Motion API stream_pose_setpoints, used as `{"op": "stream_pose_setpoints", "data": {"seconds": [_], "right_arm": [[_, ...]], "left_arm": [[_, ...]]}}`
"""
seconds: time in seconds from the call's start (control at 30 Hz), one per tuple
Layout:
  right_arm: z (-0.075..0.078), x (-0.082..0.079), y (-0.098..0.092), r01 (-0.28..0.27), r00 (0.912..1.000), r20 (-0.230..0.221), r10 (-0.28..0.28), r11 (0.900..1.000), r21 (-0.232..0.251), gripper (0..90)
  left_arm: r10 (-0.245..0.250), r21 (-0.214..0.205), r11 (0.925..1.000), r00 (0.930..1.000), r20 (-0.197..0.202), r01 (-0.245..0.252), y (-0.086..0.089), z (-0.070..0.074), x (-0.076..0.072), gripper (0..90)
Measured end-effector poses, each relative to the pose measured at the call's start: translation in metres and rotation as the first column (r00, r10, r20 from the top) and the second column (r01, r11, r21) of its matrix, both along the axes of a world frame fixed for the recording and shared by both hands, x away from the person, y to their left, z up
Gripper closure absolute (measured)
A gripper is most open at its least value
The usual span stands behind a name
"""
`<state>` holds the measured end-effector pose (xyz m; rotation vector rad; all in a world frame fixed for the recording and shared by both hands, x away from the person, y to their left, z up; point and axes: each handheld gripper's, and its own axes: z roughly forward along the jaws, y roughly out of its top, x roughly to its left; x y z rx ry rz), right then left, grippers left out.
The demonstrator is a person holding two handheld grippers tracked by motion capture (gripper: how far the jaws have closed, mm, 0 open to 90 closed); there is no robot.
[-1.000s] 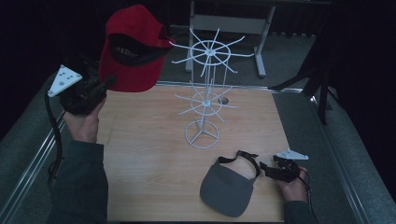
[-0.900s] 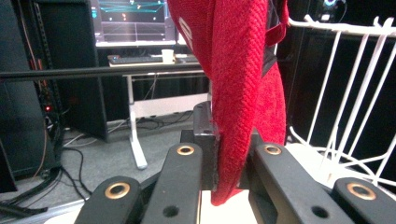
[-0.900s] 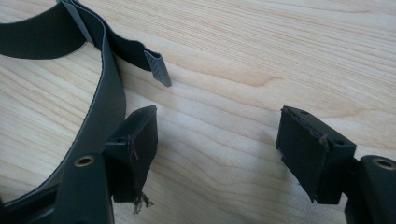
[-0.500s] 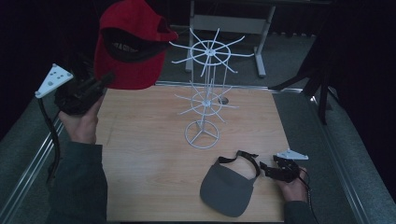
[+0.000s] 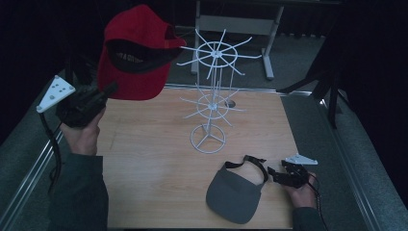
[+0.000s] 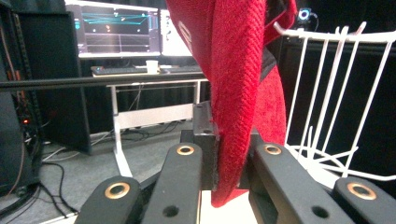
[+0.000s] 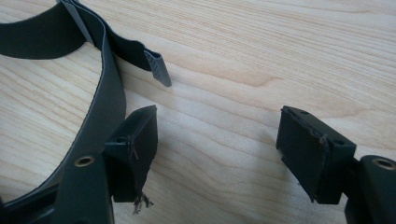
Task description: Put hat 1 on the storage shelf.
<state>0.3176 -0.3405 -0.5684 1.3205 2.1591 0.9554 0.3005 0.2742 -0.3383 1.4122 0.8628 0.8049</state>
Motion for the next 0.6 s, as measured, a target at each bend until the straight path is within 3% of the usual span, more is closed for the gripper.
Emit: {"op": "stream_pose_setpoints", "data": {"seconds": [0.17, 0.4, 0.6], "right_arm": [[0.0, 0.0, 0.0, 0.0, 1.0, 0.0, 0.0, 1.0, 0.0, 29.3], [0.0, 0.0, 0.0, 0.001, 1.0, -0.001, -0.001, 1.0, 0.0, 29.3], [0.0, 0.0, 0.0, 0.0, 1.0, -0.001, 0.0, 1.0, 0.0, 29.3]], "left_arm": [[0.026, 0.041, 0.9988, 0.9996, -0.007, -0.026, -0.002, -0.019, -0.003, 85.6], [0.027, 0.039, 0.9989, 0.9994, -0.023, -0.026, -0.006, -0.044, -0.005, 85.6], [0.027, 0.097, 0.995, 0.9985, -0.048, -0.023, -0.012, -0.057, -0.003, 85.5]]}}
